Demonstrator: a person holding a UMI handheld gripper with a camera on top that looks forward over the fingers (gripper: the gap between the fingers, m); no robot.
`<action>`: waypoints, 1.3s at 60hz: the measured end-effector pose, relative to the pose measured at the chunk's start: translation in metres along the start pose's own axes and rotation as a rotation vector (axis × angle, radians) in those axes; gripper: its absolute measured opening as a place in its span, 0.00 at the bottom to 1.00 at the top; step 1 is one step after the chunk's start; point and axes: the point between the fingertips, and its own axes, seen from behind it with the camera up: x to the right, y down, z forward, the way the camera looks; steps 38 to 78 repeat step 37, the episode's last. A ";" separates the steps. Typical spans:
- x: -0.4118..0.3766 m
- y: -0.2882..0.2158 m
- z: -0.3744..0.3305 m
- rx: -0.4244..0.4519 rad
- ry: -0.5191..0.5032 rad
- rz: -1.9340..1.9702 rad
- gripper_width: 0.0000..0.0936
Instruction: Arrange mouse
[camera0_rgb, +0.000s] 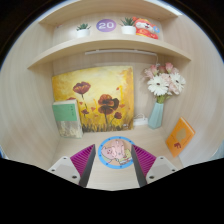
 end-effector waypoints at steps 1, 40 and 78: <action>0.000 0.001 -0.002 0.001 -0.006 0.001 0.75; 0.032 0.047 -0.083 0.006 -0.083 -0.002 0.74; 0.032 0.047 -0.083 0.006 -0.083 -0.002 0.74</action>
